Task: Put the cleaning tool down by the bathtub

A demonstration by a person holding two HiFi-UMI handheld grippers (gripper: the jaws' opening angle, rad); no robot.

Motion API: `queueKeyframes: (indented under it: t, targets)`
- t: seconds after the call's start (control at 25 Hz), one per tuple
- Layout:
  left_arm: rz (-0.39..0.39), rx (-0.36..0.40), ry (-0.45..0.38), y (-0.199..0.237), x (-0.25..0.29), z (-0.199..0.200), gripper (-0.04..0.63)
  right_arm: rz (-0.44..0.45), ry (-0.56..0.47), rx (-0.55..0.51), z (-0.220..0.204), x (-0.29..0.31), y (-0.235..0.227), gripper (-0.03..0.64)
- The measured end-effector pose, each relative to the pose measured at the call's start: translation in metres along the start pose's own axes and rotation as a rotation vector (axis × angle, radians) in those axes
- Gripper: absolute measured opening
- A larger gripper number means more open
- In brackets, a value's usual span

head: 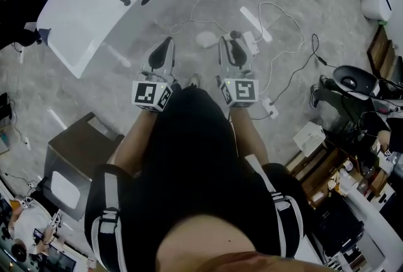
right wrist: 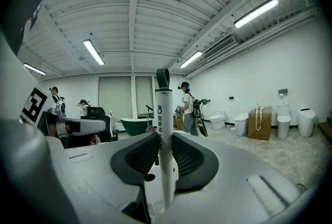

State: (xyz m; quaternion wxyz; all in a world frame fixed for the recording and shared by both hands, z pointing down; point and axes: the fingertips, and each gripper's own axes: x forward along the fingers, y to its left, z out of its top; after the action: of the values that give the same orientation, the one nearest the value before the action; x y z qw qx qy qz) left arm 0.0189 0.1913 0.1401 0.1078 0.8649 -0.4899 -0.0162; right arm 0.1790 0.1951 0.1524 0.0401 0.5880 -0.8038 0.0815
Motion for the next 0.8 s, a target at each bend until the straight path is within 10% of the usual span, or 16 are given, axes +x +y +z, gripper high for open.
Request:
queueKeyframes:
  t: [0.8]
  targets:
    - [-0.007, -0.012, 0.038, 0.073, 0.111, -0.018, 0.008, -0.018, 0.049, -0.013, -0.023, 0.119, -0.034, 0.087]
